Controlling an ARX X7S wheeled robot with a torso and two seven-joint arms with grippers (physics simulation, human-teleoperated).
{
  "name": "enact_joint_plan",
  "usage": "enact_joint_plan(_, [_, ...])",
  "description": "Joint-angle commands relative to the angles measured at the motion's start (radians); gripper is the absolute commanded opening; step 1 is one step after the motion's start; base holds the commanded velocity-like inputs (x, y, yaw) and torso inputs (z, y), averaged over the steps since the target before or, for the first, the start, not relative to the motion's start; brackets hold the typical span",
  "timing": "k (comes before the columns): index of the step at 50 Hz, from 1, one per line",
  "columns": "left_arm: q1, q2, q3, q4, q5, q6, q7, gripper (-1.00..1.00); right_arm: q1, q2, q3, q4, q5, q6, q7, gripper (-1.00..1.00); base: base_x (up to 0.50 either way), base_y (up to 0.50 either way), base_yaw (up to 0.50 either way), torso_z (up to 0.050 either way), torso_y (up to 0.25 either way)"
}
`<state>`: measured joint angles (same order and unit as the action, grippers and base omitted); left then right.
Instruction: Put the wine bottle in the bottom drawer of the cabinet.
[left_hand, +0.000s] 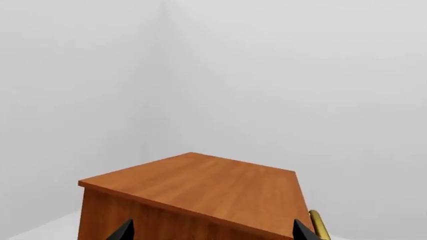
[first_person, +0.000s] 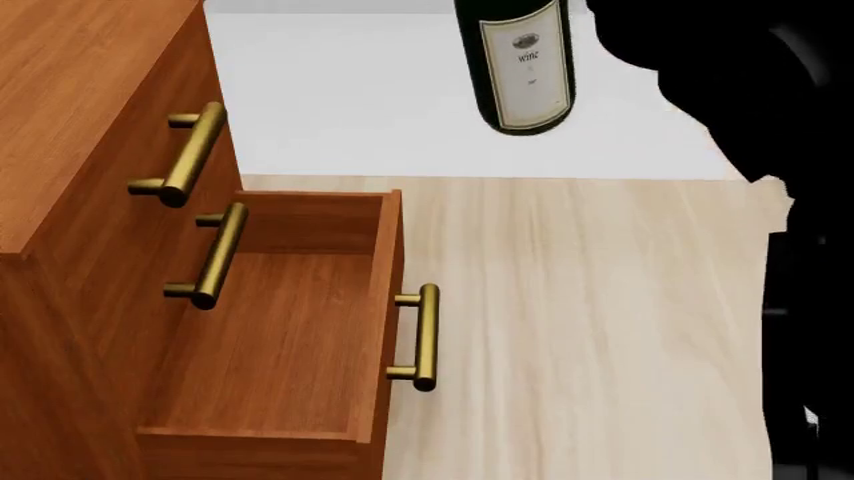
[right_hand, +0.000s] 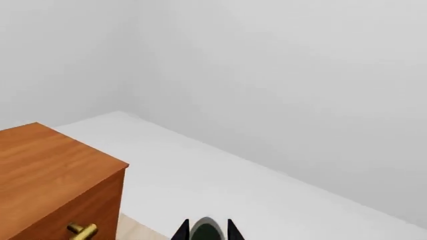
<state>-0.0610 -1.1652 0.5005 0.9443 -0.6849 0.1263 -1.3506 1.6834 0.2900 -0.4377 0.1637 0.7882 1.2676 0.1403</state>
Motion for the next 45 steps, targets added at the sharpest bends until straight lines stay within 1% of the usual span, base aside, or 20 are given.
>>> enact_joint_plan(1, [0.006, 0.002, -0.004, -0.003, 0.003, 0.004, 0.002, 1.0, 0.073, -0.061, -0.002, 0.115, -0.013, 0.0, -0.029, -1.0, 0.0, 0.0, 0.0, 0.0, 0.01])
enact_joint_plan(5, [0.007, 0.004, -0.004, -0.006, 0.004, 0.005, 0.005, 1.0, 0.089, -0.08, -0.014, 0.156, -0.02, -0.015, -0.043, -1.0, 0.0, 0.0, 0.0, 0.0, 0.0])
enact_joint_plan(7, [0.009, 0.005, -0.005, -0.008, 0.005, 0.008, 0.007, 1.0, 0.092, -0.097, 0.021, 0.193, 0.011, -0.01, -0.058, -1.0, 0.0, 0.0, 0.0, 0.0, 0.0])
enact_joint_plan(9, [0.012, 0.007, -0.005, -0.011, 0.005, 0.014, 0.01, 1.0, 0.097, -0.099, -0.014, 0.196, -0.012, -0.028, -0.067, -1.0, 0.0, 0.0, 0.0, 0.0, 0.0])
enact_joint_plan(24, [0.02, 0.005, -0.009, -0.01, 0.013, 0.015, 0.015, 1.0, 0.153, -0.165, -0.013, 0.38, -0.019, -0.09, -0.117, -1.0, 0.0, 0.0, 0.0, 0.0, 0.001])
enact_joint_plan(36, [0.028, 0.004, -0.01, 0.0, 0.037, 0.008, 0.012, 1.0, 0.184, -0.202, -0.024, 0.464, -0.017, -0.117, -0.14, -1.0, 0.0, 0.0, 0.0, 0.0, 0.001])
enact_joint_plan(40, [0.043, -0.004, -0.018, 0.0, 0.041, 0.028, 0.007, 1.0, 0.188, -0.21, -0.027, 0.504, -0.015, -0.131, -0.156, -1.0, 0.0, 0.0, 0.0, 0.0, 0.0])
enact_joint_plan(45, [0.048, -0.003, -0.018, -0.003, 0.048, 0.03, 0.01, 1.0, 0.181, -0.216, -0.023, 0.493, 0.0, -0.121, -0.151, -1.0, 0.0, 0.0, 0.0, 0.002, -0.079])
